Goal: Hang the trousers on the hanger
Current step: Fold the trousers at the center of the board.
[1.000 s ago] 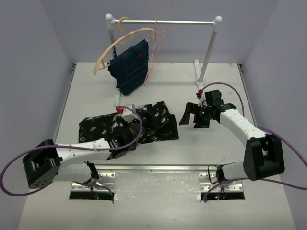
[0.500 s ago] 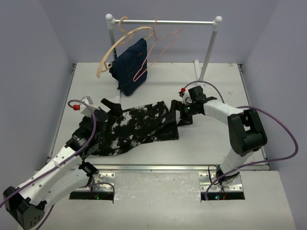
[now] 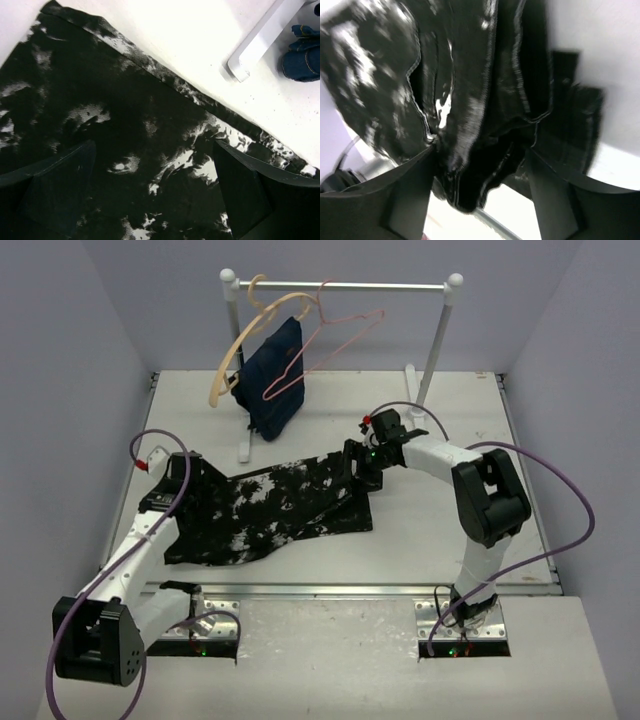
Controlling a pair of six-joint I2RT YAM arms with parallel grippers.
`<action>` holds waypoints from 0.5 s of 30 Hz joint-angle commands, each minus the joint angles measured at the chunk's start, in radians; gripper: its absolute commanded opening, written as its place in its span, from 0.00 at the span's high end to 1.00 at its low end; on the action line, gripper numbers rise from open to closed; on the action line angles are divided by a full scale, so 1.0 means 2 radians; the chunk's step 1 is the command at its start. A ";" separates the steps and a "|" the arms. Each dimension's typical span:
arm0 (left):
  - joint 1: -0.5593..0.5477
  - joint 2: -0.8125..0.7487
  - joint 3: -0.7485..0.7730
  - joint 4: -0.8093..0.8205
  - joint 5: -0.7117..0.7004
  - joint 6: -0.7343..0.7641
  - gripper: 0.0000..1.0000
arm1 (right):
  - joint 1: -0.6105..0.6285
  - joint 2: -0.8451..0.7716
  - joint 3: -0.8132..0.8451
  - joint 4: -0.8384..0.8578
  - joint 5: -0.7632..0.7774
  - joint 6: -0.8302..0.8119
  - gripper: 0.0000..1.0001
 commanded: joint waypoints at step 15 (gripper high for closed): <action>0.070 0.043 -0.015 0.008 0.019 0.058 0.00 | 0.030 -0.204 -0.114 0.068 0.054 -0.108 1.00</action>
